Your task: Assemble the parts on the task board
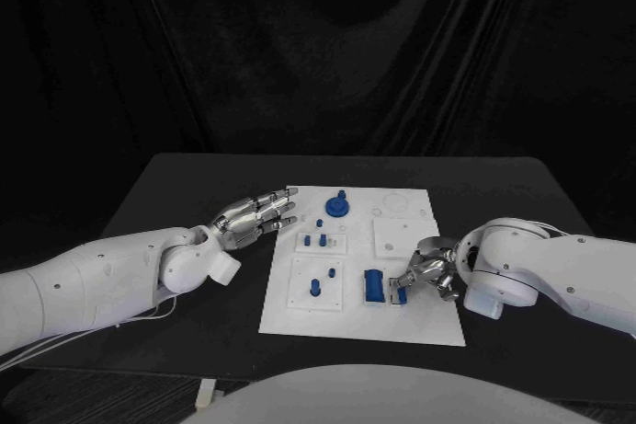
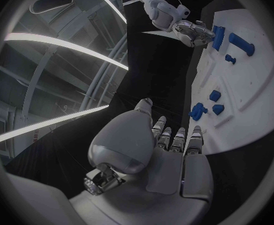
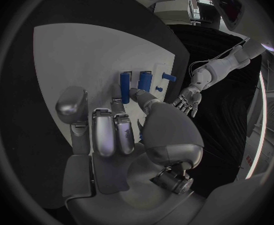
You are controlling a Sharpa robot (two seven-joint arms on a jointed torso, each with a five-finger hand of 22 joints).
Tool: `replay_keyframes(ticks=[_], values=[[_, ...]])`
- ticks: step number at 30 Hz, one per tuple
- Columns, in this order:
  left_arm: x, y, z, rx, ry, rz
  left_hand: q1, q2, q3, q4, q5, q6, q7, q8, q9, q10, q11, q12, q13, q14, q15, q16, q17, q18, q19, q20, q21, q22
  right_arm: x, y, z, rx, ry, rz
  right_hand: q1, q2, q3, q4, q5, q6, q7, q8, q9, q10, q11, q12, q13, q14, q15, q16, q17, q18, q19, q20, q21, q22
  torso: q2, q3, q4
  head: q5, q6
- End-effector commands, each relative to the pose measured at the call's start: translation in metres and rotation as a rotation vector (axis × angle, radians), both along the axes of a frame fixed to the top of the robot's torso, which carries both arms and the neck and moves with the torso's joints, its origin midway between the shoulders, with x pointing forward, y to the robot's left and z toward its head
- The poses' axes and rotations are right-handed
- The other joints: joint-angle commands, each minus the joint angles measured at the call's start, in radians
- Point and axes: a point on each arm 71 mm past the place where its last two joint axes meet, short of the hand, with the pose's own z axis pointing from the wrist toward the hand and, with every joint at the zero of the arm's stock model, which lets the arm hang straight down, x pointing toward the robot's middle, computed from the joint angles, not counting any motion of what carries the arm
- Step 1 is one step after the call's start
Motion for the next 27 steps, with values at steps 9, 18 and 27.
replay_keyframes(ticks=[9, 18, 27], values=[[-0.0008, -0.0018, -0.0001, -0.015, 0.006, -0.014, 0.001, 0.006, -0.001, -0.006, 0.005, 0.002, 0.006, 0.007, 0.001, 0.000, 0.006, -0.002, -0.001, 0.000, 0.006, -0.004, -0.001, 0.009, -0.003, 0.007, 0.002, -0.001, -0.0037, -0.0006, -0.0012, -0.017, 0.024, 0.022, -0.033, -0.014, -0.010, 0.022, -0.002, 0.006, -0.005, 0.006, -0.006, 0.109, -0.006, 0.003, 0.263, 0.053, -0.008, 0.004, -0.007, 0.000, -0.001, -0.002, -0.002, 0.117, 0.000, 0.0000, 0.0001, 0.002, 0.000], [-0.0007, -0.0019, -0.0003, -0.014, 0.007, -0.016, 0.001, 0.006, -0.001, -0.006, 0.005, 0.002, 0.006, 0.007, 0.001, 0.000, 0.006, -0.002, -0.001, 0.000, 0.006, -0.004, -0.001, 0.009, -0.003, 0.007, 0.002, -0.001, -0.0037, 0.0004, -0.0016, -0.019, 0.030, 0.031, -0.062, -0.026, -0.025, 0.048, -0.096, 0.003, -0.004, 0.001, -0.016, 0.109, -0.005, 0.003, 0.263, 0.051, -0.007, 0.000, -0.016, 0.000, -0.003, -0.002, -0.009, 0.116, 0.000, 0.0001, 0.0001, 0.005, 0.000], [-0.0007, -0.0022, -0.0006, -0.014, 0.009, -0.017, 0.000, 0.007, 0.000, -0.007, 0.005, 0.001, 0.007, 0.007, 0.001, 0.001, 0.006, -0.002, -0.001, 0.000, 0.006, -0.004, -0.001, 0.009, -0.003, 0.007, 0.001, -0.001, -0.0030, 0.0011, -0.0016, -0.016, 0.026, 0.028, -0.084, -0.025, -0.044, 0.082, -0.174, 0.004, -0.002, 0.000, -0.024, 0.109, -0.003, 0.003, 0.263, 0.051, -0.006, -0.001, -0.019, 0.000, -0.003, -0.001, -0.012, 0.115, 0.000, 0.0000, 0.0000, 0.004, 0.000]])
